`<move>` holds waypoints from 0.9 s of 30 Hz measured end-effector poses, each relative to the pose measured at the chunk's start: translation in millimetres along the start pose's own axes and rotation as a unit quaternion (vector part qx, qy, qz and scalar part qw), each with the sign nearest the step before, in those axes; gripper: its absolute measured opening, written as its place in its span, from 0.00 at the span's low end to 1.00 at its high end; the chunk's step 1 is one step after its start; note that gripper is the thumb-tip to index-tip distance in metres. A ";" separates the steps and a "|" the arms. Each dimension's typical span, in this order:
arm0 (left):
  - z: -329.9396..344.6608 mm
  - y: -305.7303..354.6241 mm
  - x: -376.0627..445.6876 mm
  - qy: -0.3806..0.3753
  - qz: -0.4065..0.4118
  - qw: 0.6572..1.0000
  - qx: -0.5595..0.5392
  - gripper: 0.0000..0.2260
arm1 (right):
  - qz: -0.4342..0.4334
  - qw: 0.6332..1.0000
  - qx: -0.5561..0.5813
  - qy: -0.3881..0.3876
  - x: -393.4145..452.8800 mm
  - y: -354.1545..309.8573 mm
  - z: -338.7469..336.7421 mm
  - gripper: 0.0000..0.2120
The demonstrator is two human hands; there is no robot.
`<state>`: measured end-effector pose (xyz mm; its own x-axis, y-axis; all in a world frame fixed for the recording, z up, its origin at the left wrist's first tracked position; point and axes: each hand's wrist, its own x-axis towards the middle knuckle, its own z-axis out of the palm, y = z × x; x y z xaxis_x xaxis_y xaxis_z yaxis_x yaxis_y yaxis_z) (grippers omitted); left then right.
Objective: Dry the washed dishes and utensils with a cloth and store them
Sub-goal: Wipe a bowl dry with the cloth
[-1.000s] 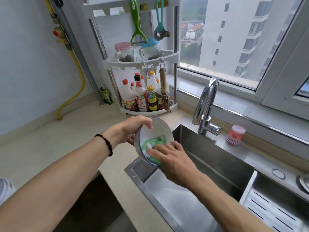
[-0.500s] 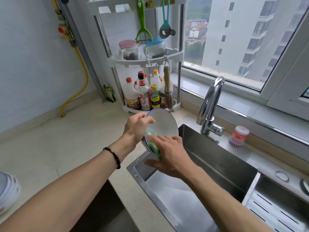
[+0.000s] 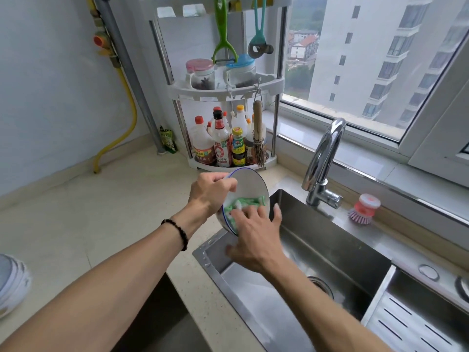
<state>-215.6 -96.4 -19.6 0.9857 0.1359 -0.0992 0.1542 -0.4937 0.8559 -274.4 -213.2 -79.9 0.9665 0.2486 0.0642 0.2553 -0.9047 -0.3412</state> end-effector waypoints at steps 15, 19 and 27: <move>-10.5 0.8 7.8 -0.106 -0.006 0.992 0.068 0.12 | -0.124 0.990 -0.063 0.039 -10.2 12.3 6.4 0.28; -10.5 4.8 5.5 -0.147 -0.054 0.987 0.046 0.07 | -0.119 0.984 -0.125 0.052 -7.8 23.3 8.5 0.18; 29.8 -16.7 -18.3 -0.044 0.026 0.989 -0.138 0.26 | -0.033 0.996 0.068 0.054 9.0 6.2 -27.8 0.16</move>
<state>-234.2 -116.3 -47.2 0.9958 0.0351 -0.0842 0.0903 -0.2436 0.9657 -263.4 -226.2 -55.3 0.9469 0.2607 0.1882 0.3194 -0.8308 -0.4559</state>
